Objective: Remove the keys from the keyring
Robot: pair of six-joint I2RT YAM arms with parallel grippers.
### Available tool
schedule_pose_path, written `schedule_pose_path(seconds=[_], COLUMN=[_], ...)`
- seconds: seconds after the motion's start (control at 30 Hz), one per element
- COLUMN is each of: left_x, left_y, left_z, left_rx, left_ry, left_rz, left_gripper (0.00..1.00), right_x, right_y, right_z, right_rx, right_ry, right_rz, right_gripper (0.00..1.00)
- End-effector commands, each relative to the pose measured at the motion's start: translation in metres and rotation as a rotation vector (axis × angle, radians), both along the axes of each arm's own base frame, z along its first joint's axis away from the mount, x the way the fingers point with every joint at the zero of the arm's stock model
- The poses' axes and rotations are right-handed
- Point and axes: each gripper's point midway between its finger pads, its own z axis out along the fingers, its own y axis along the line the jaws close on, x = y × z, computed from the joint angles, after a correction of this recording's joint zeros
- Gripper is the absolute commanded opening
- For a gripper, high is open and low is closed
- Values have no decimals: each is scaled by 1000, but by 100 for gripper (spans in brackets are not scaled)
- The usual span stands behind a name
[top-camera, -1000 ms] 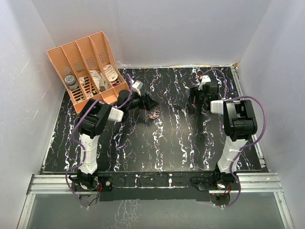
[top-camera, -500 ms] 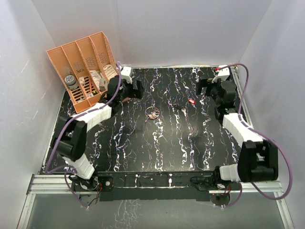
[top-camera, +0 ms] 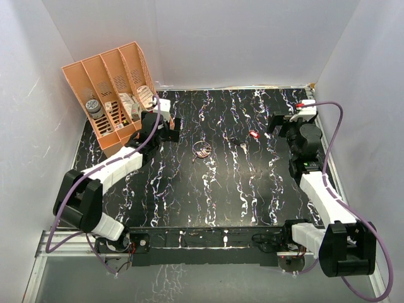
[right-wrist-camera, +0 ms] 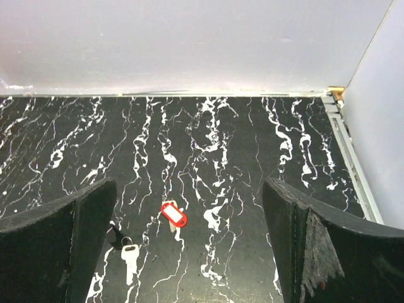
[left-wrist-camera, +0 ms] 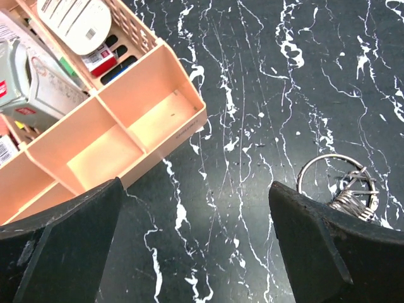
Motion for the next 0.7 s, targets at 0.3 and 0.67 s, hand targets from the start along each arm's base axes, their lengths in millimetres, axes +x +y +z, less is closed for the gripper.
schedule_pose_path(seconds=[0.3,0.67], left_x=[-44,-59], left_y=[26,38], left_z=[52,58], left_rx=[-74,-89], left_ry=[-163,-195], left_rz=[37,64], left_gripper=[99,99], right_x=[-36,-41], right_y=[-30,-39], right_z=[27,25], right_rx=[10,21], right_ry=[-153,-166], right_rz=[-157,-210], right_gripper=[98,98])
